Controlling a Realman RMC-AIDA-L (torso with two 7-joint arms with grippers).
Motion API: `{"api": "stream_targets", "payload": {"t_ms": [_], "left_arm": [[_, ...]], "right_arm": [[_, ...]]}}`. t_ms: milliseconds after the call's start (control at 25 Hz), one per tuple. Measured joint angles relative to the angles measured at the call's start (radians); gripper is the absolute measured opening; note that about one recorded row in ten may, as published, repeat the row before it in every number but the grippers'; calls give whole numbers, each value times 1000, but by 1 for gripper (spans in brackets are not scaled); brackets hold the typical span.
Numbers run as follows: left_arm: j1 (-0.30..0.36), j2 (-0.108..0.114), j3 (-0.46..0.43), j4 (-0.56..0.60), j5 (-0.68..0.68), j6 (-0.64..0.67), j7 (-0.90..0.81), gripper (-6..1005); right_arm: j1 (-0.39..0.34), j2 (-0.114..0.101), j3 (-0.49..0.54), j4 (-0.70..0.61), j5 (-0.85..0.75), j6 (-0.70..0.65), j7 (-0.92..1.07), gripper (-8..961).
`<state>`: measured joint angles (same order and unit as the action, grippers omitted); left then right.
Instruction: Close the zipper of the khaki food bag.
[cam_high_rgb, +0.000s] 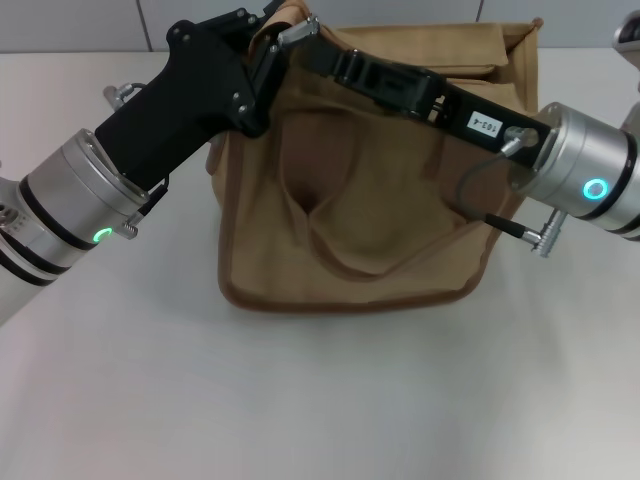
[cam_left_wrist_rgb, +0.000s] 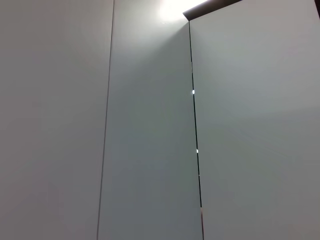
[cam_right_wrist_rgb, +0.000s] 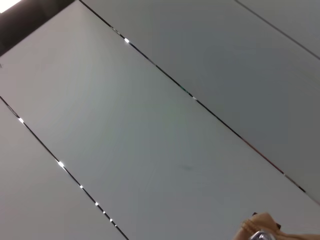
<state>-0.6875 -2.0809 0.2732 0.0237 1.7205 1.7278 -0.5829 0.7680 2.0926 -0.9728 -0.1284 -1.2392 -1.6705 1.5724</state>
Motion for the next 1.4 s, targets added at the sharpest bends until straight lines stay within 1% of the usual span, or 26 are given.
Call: {"api": "stream_targets", "payload": {"t_ms": [120,360,440,840,1000,1120,1400], "left_arm": [[1,0,-3,0,0,-1,0,49],[0,1,-4,1,-1,-2,0,50],[-1,1,-4,1,-1,-2,0,51],[-4,1,-5,-6,-3,10,1,53],[-6,1,-5,-8,-3,9,2,54],[-8,1,-5,-9,-4,6,2,54],[-9,1,-5,-10,-5,4,2,55]], "right_arm": [[-13,0,5,-7,2,-8,1,168],[-15,-1,1,-11,2,9,5,397],[-13,-2,1,-11,2,12,1,398],[-11,-2,-2,-20,-6,25,-39,562],[-9,-2,-3,-20,-7,38,-56,592],[-2,-2,-9,-21,-8,24,-63,614],[-2,0,-15,-20,-3,3,-62,615]]}}
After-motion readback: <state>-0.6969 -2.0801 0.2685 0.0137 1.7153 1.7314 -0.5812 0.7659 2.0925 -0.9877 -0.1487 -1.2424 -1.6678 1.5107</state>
